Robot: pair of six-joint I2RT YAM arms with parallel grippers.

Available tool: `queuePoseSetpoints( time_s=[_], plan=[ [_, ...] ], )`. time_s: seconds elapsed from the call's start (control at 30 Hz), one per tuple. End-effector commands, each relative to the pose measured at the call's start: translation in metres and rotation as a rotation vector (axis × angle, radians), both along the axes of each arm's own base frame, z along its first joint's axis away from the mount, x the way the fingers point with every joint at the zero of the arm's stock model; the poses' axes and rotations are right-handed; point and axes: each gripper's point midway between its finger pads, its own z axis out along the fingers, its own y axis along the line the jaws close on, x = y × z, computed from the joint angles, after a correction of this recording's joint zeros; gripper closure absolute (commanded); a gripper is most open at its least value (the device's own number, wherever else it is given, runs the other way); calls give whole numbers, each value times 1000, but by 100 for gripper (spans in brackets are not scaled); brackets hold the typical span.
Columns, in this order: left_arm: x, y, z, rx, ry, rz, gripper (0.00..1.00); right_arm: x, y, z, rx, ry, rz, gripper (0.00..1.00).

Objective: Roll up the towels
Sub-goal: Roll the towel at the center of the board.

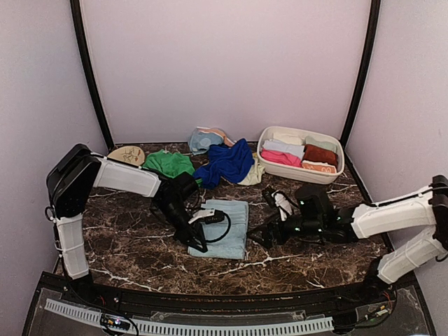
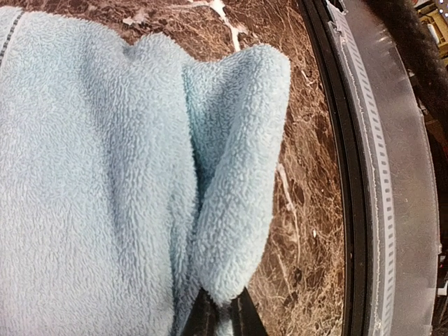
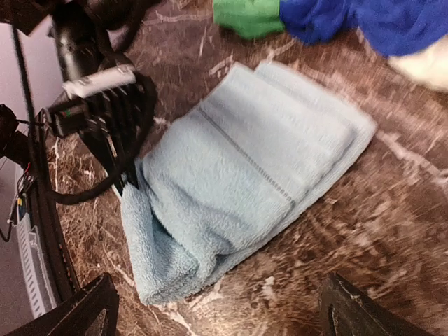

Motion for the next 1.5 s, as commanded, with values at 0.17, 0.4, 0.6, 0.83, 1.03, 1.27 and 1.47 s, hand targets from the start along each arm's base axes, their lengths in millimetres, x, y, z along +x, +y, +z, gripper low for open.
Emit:
queuePoseSetpoints(
  time_s=[0.17, 0.4, 0.6, 0.83, 1.03, 1.27, 1.47],
  plan=[
    [-17, 18, -16, 139, 196, 24, 100, 68, -90, 109, 88, -473, -585, 0],
    [-18, 20, -20, 177, 277, 25, 100, -28, -10, 55, -278, -876, 45, 10],
    [-21, 20, -22, 195, 324, 20, 100, -80, 42, 3, -470, -1040, 395, 19],
    [-18, 20, -23, 203, 333, 22, 100, -84, 88, -25, -495, -1120, 567, 32],
    [-17, 25, -25, 212, 326, 19, 100, -60, 105, -48, -498, -1075, 575, 51],
    [-15, 27, -20, 186, 315, 5, 91, -47, 101, -79, -502, -914, 550, 73],
    [-2, 30, -4, 107, 208, 41, 58, -57, 98, -84, -437, -714, 552, 95]
  ],
)
